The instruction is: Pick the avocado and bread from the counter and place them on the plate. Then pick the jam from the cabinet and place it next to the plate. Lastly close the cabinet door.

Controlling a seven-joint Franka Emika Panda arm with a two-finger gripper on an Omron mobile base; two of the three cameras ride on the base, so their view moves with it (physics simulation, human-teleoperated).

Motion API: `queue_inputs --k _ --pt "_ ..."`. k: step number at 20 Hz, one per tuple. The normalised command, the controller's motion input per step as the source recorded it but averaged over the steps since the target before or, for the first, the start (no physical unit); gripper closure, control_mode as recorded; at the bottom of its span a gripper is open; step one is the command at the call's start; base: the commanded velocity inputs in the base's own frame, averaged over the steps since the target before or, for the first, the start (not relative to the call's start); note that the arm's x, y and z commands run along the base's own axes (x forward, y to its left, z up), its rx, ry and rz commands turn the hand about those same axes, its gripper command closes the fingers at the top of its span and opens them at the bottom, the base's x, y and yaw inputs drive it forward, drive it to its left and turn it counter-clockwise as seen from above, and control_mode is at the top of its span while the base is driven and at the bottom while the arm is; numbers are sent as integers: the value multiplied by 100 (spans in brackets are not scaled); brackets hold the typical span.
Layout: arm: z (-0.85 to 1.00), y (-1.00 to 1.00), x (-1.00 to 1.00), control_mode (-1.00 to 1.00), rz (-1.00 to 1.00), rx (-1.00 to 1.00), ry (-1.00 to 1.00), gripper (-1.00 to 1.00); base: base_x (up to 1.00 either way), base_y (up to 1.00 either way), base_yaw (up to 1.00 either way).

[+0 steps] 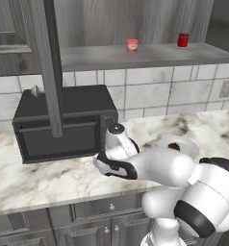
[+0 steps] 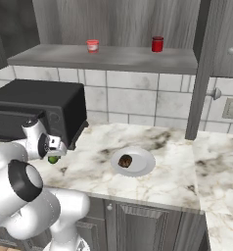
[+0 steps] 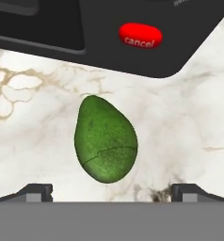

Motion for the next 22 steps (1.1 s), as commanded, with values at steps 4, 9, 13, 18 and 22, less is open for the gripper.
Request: queue_inputs --k 4,9,13,18,22 --pt "-11 5 15 -100 0 0 0 -100 0 0 0" --pt "-12 6 16 -100 0 0 0 -100 0 0 0" --pt "-12 3 8 -100 2 0 0 -100 0 0 0" --pt "-15 1 0 -100 0 0 0 -100 0 0 0" --pt "-13 0 0 -100 0 0 0 -100 0 0 0"
